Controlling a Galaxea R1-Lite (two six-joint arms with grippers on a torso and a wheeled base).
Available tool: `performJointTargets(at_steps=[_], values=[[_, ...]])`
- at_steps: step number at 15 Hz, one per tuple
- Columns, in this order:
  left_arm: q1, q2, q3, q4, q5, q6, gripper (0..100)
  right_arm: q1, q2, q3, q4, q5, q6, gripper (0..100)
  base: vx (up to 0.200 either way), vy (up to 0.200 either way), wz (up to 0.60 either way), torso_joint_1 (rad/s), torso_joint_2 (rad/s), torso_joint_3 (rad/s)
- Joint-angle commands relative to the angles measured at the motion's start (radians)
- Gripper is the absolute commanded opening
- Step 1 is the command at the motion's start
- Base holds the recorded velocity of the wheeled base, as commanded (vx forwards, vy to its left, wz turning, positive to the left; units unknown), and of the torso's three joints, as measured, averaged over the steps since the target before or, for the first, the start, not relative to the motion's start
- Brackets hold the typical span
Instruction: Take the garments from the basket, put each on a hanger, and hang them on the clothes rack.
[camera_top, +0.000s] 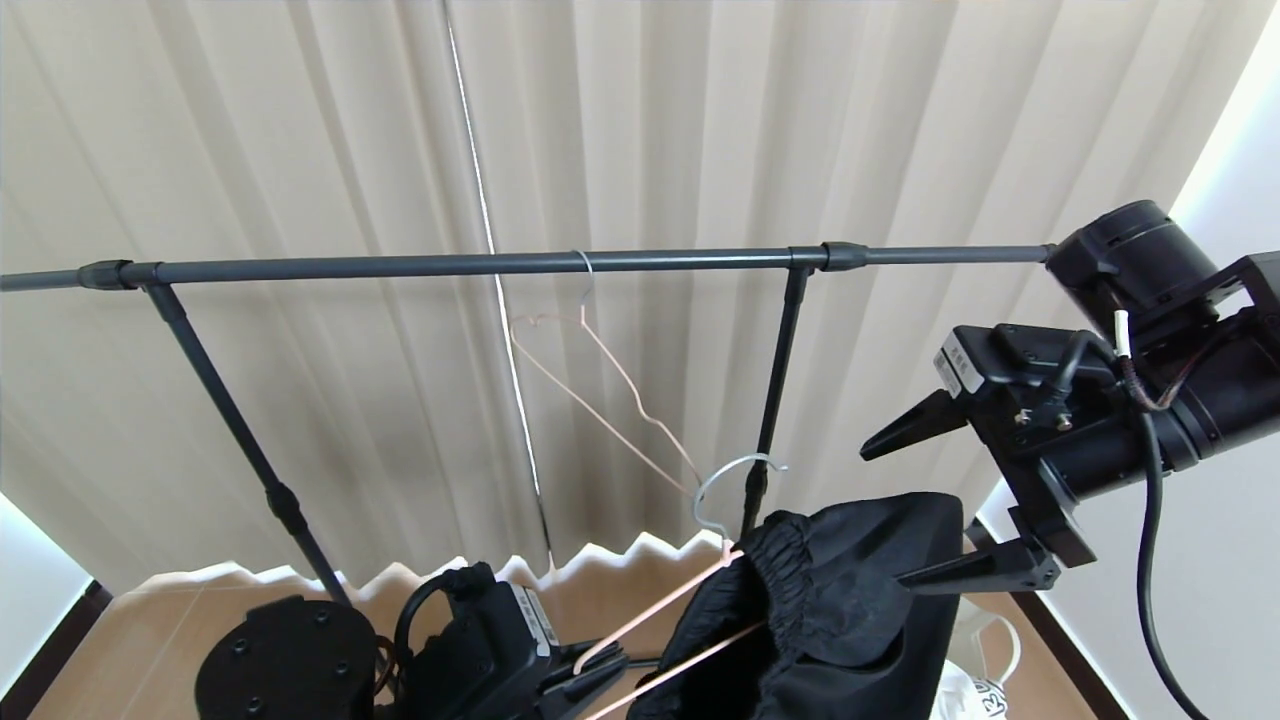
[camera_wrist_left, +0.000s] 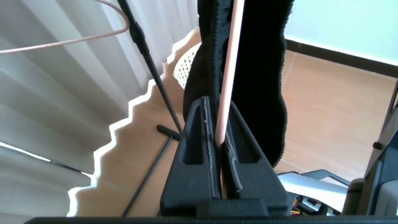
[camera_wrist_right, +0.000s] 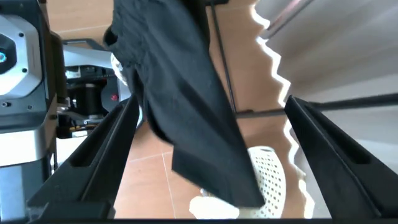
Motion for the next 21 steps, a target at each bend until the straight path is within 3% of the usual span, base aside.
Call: performJointTargets(at_steps=[1, 5, 21], values=[[-0.019, -0.013, 0.005, 0.0, -0.001, 0.008, 0, 0.02, 0.019, 0.004, 0.002, 0.022, -0.001, 100, 0.0, 0.0, 0.0, 0.0, 0.0, 0.0], [-0.034, -0.013, 0.004, 0.0, -0.002, 0.012, 0, 0.027, 0.068, 0.007, -0.004, 0.09, -0.001, 100, 0.0, 0.0, 0.0, 0.0, 0.0, 0.0], [-0.048, -0.008, -0.018, 0.0, 0.001, 0.031, 0, 0.027, 0.117, 0.004, -0.003, 0.09, -0.012, 100, 0.0, 0.0, 0.0, 0.0, 0.0, 0.0]])
